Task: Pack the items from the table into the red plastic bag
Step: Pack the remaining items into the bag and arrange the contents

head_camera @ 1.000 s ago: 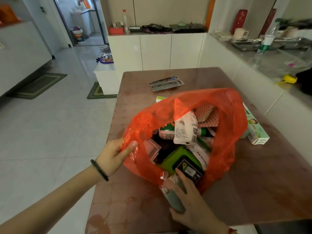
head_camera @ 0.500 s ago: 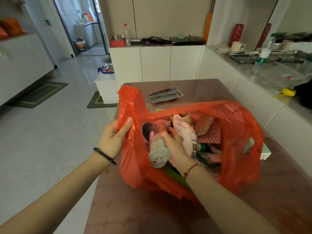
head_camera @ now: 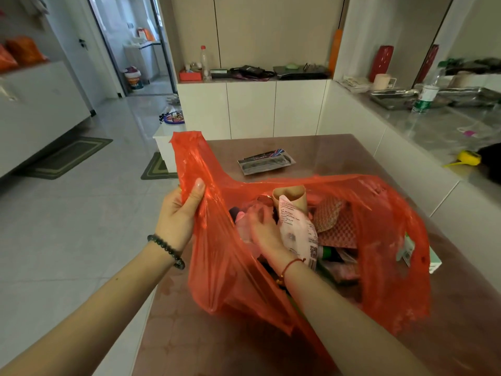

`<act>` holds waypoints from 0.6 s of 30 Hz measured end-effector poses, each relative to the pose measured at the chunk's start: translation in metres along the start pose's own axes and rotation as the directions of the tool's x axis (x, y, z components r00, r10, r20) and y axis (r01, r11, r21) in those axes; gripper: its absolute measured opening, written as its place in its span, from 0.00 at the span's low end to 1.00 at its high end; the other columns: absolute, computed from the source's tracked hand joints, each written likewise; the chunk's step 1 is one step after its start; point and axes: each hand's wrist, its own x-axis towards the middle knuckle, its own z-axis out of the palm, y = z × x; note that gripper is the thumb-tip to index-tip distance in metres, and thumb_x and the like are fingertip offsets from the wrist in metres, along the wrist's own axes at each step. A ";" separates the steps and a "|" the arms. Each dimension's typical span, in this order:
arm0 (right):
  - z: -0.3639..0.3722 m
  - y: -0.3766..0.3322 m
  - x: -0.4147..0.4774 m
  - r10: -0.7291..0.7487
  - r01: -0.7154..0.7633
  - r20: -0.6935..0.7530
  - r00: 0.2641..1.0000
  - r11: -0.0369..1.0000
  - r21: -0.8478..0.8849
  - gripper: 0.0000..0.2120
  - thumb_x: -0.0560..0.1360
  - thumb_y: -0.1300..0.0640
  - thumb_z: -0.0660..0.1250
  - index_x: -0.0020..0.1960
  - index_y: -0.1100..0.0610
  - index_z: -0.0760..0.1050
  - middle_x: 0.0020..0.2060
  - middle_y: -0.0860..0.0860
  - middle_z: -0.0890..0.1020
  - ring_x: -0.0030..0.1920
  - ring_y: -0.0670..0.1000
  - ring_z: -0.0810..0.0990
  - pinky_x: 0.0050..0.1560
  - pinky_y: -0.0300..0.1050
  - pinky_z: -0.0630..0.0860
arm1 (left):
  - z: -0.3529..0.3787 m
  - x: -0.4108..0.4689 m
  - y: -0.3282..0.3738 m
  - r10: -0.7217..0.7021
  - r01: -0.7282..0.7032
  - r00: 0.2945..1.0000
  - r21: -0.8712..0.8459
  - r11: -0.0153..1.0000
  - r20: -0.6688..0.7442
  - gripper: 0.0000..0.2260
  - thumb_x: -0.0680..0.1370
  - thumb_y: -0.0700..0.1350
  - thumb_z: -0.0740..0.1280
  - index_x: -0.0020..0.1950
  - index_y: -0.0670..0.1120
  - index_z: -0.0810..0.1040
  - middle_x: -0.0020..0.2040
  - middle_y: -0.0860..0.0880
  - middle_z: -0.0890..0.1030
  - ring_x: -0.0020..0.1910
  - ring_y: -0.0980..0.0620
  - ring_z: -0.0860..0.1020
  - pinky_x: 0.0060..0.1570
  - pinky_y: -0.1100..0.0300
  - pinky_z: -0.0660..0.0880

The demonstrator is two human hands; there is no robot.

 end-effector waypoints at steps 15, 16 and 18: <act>-0.028 0.017 0.007 -0.381 0.389 0.195 0.904 0.541 -0.745 0.24 0.70 0.48 0.69 0.62 0.56 0.67 0.62 0.54 0.73 0.58 0.56 0.76 0.50 0.49 0.75 | -0.043 0.017 -0.031 -0.418 0.353 0.898 0.341 0.871 0.139 0.13 0.77 0.42 0.64 0.32 0.42 0.72 0.21 0.51 0.75 0.18 0.59 0.71 0.21 0.69 0.69; -0.032 0.015 0.004 -0.426 0.444 0.228 0.875 0.523 -0.727 0.20 0.71 0.51 0.68 0.60 0.56 0.69 0.61 0.53 0.73 0.59 0.55 0.74 0.50 0.47 0.74 | -0.050 0.016 -0.037 -0.500 0.370 0.845 0.466 0.804 0.190 0.10 0.76 0.44 0.65 0.35 0.42 0.74 0.27 0.48 0.77 0.23 0.58 0.74 0.27 0.68 0.71; -0.048 0.009 -0.006 -0.507 0.556 0.289 0.812 0.521 -0.648 0.12 0.72 0.57 0.65 0.55 0.55 0.73 0.54 0.49 0.76 0.56 0.50 0.74 0.50 0.42 0.72 | -0.062 0.017 -0.042 -0.642 0.358 0.733 0.673 0.647 0.227 0.08 0.76 0.47 0.65 0.47 0.42 0.78 0.42 0.44 0.82 0.37 0.52 0.79 0.42 0.62 0.76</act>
